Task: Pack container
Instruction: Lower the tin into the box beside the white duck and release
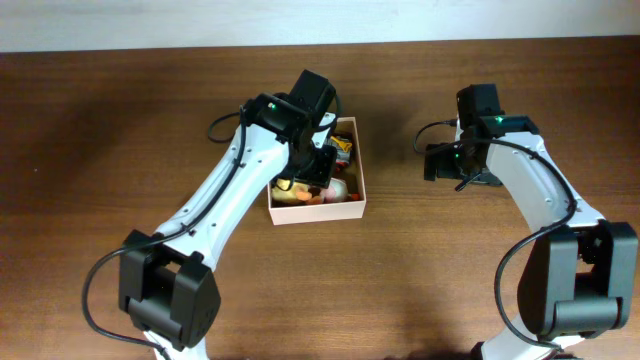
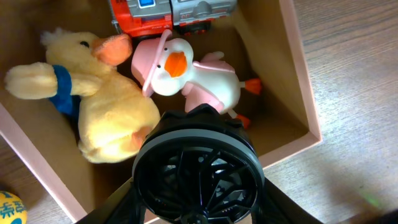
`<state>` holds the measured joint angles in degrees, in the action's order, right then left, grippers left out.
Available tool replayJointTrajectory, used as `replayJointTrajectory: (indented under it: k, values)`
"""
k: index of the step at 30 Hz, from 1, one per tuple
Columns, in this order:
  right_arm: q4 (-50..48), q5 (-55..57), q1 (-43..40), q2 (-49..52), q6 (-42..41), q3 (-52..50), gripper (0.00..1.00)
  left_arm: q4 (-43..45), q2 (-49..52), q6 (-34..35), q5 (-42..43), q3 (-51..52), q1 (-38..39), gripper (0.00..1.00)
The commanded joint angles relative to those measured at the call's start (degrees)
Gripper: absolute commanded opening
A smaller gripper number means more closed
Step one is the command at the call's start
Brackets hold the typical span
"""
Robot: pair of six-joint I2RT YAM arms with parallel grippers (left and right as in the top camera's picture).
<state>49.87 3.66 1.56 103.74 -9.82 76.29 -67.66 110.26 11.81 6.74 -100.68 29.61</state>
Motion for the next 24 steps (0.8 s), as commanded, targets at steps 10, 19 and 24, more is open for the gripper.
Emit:
replayJointTrajectory:
  k: [10, 19, 24]
  values:
    - [0.0, 0.9, -0.2, -1.2, -0.1, 0.5, 0.99, 2.6, 7.4, 0.7, -0.8, 0.3, 0.0, 0.25]
    - [0.0, 0.9, -0.2, -1.2, -0.1, 0.5, 0.99, 2.7, 7.4, 0.7, -3.1, 0.3, 0.0, 0.45]
    - [0.0, 0.9, -0.2, -1.2, -0.1, 0.5, 0.99, 2.2, 7.4, 0.7, -3.1, 0.3, 0.0, 0.58]
